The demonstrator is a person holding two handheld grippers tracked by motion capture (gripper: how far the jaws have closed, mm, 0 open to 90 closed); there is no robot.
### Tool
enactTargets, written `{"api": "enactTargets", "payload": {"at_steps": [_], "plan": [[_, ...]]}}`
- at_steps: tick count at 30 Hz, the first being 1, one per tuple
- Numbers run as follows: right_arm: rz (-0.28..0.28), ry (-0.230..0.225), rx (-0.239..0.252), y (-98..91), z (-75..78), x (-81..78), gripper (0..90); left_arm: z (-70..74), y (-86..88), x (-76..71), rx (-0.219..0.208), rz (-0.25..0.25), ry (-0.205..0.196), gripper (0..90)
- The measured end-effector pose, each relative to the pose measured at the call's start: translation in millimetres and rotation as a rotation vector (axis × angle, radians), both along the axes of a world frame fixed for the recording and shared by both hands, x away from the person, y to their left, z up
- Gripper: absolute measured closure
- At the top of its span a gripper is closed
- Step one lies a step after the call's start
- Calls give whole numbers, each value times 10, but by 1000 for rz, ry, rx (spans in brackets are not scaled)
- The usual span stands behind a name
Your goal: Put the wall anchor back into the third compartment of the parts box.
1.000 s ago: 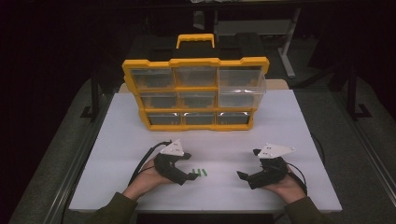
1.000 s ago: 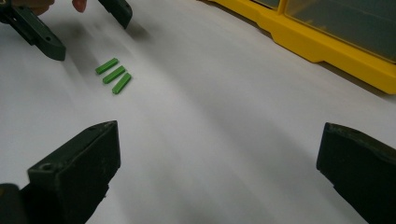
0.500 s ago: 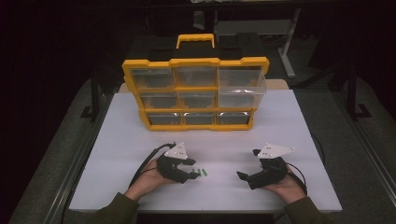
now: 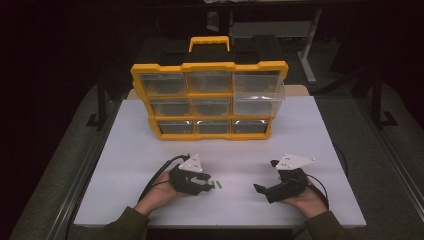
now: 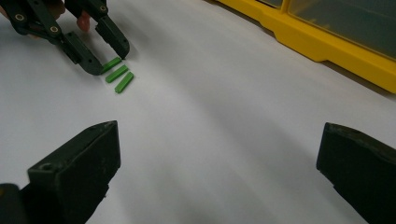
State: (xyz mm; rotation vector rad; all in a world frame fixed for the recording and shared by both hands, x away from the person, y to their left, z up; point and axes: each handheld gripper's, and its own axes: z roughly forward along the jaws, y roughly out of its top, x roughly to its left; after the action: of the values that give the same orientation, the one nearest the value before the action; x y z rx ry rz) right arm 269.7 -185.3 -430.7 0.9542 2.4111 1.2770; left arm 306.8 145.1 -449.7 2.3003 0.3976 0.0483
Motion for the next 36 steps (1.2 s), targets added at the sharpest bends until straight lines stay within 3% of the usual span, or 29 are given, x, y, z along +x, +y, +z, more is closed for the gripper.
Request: {"api": "enactTargets", "payload": {"at_steps": [19, 27, 30, 36], "plan": [[-1, 3, 2, 5, 2, -4, 0, 34, 12, 24, 1, -4, 0, 668], [6, -3, 2, 5, 1, -3, 0, 225, 37, 102, 4, -25, 3, 668], [7, -3, 3, 5, 1, -3, 0, 293, 33, 124, -31, -13, 20, 668], [8, -3, 4, 6, 1, -4, 0, 459, 31, 184, -53, -33, 20, 668]]}}
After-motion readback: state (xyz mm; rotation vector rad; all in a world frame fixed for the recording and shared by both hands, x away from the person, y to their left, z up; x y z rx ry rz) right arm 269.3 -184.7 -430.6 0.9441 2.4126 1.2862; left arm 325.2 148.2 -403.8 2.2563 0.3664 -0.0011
